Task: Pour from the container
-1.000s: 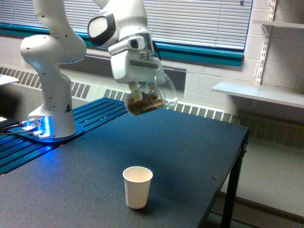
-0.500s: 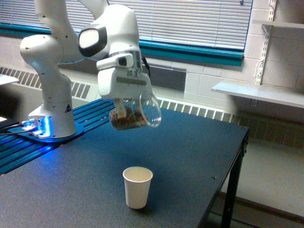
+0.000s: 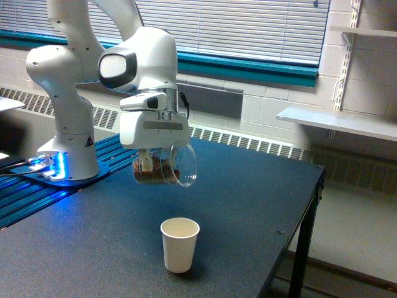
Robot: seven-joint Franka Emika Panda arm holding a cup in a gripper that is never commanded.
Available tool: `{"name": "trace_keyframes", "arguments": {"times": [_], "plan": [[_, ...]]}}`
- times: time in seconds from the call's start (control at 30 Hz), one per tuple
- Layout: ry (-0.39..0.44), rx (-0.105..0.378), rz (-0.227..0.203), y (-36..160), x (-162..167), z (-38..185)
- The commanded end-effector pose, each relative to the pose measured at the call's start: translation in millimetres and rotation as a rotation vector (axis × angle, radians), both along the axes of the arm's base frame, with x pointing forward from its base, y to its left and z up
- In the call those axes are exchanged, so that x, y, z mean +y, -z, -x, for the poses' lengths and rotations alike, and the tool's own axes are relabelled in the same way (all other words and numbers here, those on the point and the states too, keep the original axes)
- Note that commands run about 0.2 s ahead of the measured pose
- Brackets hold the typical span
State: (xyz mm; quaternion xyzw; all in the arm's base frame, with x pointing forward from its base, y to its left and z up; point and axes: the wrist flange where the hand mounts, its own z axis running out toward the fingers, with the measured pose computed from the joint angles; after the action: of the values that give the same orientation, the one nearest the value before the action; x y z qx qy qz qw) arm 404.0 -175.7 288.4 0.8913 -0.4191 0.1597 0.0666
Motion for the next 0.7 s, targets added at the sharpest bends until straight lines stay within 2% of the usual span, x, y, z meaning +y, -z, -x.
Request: {"name": "trace_keyframes", "arguments": {"times": [0.03, 0.7], "plan": [[0.055, 0.006, 0.000, 2.4, -8, 4], [0.114, 0.052, 0.046, 13.0, -28, -2]]}}
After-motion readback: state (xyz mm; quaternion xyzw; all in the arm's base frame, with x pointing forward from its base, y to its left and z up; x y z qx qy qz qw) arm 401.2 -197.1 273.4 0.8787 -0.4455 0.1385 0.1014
